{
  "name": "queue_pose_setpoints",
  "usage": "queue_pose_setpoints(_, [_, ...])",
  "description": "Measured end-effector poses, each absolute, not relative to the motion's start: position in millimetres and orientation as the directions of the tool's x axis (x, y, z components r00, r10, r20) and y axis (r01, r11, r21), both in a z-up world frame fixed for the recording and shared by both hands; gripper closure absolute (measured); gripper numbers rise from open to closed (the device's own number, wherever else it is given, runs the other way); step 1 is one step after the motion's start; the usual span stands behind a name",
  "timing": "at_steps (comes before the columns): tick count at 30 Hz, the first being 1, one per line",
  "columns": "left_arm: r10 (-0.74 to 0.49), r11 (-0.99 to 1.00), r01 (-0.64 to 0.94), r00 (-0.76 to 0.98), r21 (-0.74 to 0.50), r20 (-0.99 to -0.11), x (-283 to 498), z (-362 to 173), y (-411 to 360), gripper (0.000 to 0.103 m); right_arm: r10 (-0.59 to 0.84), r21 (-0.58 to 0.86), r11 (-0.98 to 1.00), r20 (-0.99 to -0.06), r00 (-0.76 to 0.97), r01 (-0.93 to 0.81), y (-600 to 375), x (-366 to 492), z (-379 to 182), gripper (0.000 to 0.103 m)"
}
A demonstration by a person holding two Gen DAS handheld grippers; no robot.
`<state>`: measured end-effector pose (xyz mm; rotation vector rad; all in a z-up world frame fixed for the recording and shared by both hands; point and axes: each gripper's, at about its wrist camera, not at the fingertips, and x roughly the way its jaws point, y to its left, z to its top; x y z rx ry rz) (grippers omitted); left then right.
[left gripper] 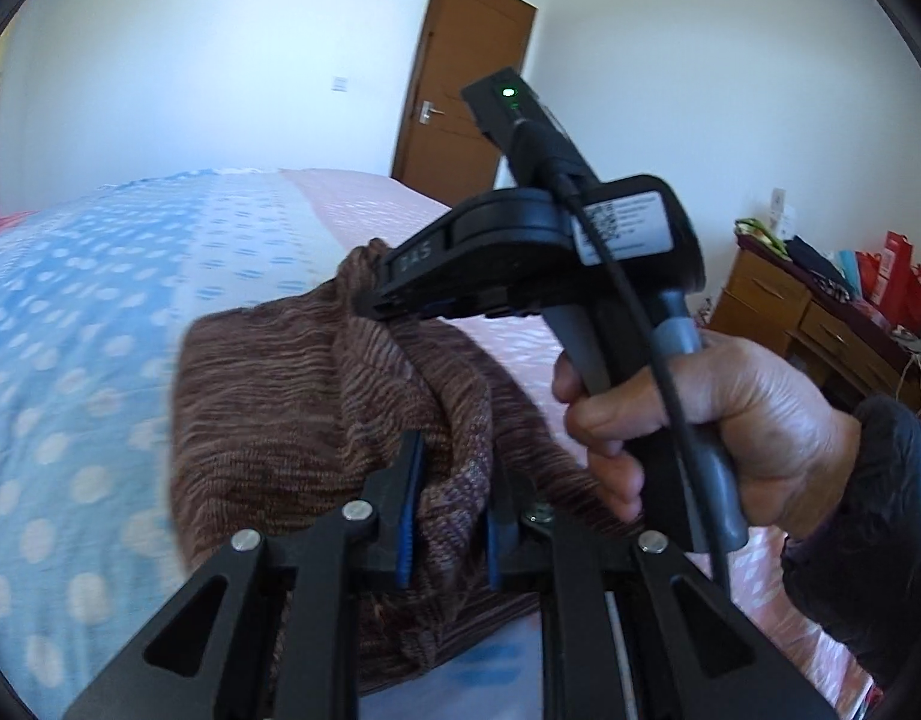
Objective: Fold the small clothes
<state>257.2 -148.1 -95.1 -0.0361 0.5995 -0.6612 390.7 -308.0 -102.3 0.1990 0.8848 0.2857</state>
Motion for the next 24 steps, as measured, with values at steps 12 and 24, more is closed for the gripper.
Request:
queue_pose_setpoints(12, [-0.621,0.754,0.605,0.529,-0.255,-0.578,254,-117,-193,0.085,0.333,0.339,0.935,-0.733,0.594,-0.105,-360,389,-139,0.095])
queue_pose_setpoints(24, [-0.628,0.758,0.581,0.525,-0.297,-0.575,212,-99,-132,0.024,0.368,0.505,0.863,-0.629,0.685,0.001,-393,320,-119,0.045])
